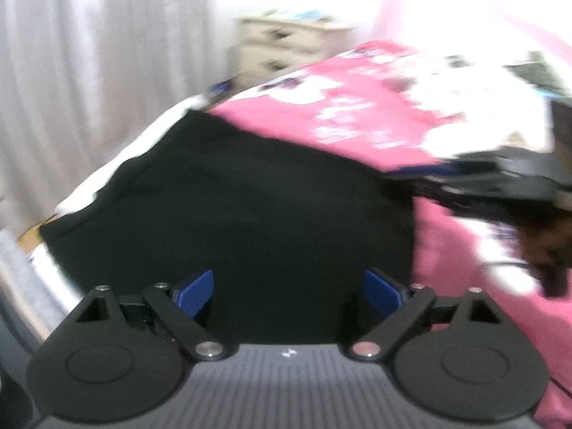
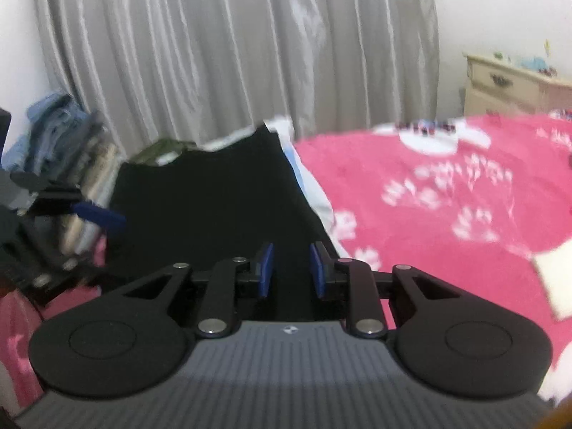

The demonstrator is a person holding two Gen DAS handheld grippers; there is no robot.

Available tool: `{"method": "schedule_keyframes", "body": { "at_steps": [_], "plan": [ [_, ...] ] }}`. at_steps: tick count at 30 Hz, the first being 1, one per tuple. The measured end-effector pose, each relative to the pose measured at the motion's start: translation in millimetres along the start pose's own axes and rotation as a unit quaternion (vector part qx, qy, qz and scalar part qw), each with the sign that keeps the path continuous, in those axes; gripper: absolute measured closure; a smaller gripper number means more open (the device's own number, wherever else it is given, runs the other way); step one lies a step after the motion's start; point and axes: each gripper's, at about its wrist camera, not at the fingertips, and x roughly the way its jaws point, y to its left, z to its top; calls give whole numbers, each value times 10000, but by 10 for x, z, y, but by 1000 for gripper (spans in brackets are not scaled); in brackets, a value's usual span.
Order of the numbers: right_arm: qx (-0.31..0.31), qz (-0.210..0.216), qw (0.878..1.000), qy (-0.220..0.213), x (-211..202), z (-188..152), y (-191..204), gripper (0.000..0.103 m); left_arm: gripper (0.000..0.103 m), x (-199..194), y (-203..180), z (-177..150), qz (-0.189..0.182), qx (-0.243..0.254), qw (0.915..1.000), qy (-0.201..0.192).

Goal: Fold clothes

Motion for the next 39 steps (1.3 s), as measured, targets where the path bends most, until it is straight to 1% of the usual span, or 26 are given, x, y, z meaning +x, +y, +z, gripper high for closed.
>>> {"method": "schedule_keyframes", "body": {
  "at_steps": [1,3,5,7,10,11,13,14,15,17,18,19,21,22,24,25,29,30,32,34,36,39],
  "plan": [
    [56,-68,9999,134,43,-45,-16,83,5,89,42,-2,38,-88,9998,155],
    [235,-177,9991,317,94,-129,-102,83,4,102,93,23,-62,-215,9996,145],
    [329,-286,9987,261,-4,-126,-128,83,6,44,70,87,-41,-83,9999,87],
    [341,-353,9987,107,-105,-82,-138,81,7,-33,60,180,-35,-97,9999,-125],
    [627,-23,9975,-332,-216,-21,-158,81,7,21,57,386,-104,-185,9987,-454],
    [650,88,9971,-383,-191,-8,-141,81,7,56,46,414,-78,-237,9984,-509],
    [600,177,9979,-190,-47,-40,-83,81,7,249,95,495,11,-463,9972,-580],
    [574,202,9981,-48,39,-71,-60,81,6,327,100,517,128,-530,9969,-567],
    [557,148,9983,131,107,-107,-43,83,6,448,150,539,368,-615,9958,-570],
    [537,85,9984,170,113,-166,-23,83,6,517,290,586,507,-1004,9919,-586],
    [528,54,9984,186,114,-195,-13,83,8,496,341,648,465,-1305,9882,-647],
    [550,55,9983,210,84,-187,-8,83,8,460,355,713,425,-1493,9850,-756],
    [531,71,9983,207,42,-182,-6,83,8,418,315,863,316,-1555,9817,-1050],
    [557,83,9982,213,51,-195,-18,83,8,429,281,935,298,-1530,9813,-1126],
    [656,115,9975,219,89,-215,-59,83,8,551,230,1086,156,-1507,9814,-1182],
    [660,117,9975,221,101,-215,-58,83,8,638,225,1148,154,-1533,9804,-1226],
    [622,117,9977,226,115,-218,-48,83,9,1024,304,1315,674,-1507,9772,-1338],
    [603,117,9979,227,111,-220,-46,83,9,1117,374,1358,794,-1602,9751,-1310],
    [635,146,9977,206,105,-240,-65,83,11,1245,533,1455,788,-1994,9698,-1167],
    [653,176,9975,193,102,-245,-78,83,12,1225,653,1488,777,-2361,9618,-1148],
    [670,205,9974,181,100,-250,-90,83,12,1085,676,1503,750,-2472,9585,-1207],
    [687,284,9970,193,110,-243,-122,83,10,685,611,1495,543,-2383,9601,-1357]
  ]
}}
